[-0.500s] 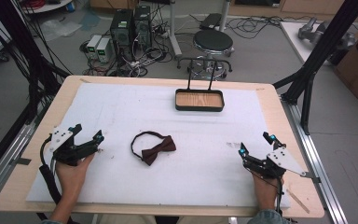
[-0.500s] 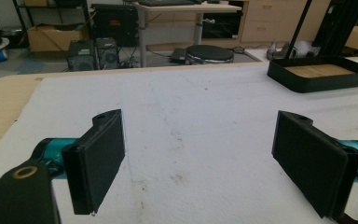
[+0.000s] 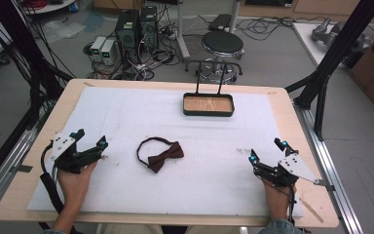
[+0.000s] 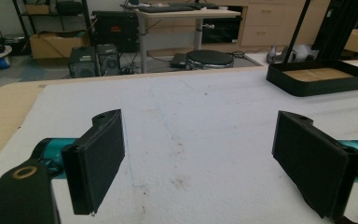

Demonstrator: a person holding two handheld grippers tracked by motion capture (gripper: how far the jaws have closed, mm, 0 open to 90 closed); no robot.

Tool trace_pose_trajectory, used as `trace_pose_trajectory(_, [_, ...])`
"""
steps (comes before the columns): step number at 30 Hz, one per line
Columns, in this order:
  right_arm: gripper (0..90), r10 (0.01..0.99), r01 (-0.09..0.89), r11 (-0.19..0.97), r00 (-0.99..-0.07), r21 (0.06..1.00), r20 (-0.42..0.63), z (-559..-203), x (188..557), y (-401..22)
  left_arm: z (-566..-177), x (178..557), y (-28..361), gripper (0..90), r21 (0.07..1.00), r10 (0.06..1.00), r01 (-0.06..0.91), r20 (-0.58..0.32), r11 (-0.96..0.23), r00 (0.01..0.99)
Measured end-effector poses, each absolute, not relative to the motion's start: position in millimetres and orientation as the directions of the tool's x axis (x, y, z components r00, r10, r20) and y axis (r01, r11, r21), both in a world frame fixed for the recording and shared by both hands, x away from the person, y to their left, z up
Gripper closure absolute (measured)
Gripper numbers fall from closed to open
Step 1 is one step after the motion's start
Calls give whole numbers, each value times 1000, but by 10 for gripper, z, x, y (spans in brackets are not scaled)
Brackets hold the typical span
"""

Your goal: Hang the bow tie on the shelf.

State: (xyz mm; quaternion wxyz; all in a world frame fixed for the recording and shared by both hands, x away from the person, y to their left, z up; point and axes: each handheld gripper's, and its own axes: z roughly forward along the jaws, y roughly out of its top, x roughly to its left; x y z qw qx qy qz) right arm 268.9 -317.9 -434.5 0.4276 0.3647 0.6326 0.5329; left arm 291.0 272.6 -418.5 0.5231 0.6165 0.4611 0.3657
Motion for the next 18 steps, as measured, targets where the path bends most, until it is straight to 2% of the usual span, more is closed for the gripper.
trace_pose_trajectory(18, [108,919,15,168,-365,986,-151,-4349,2695,-3182,-4185,2908,2697,173,982,950,183,-15,-45,313])
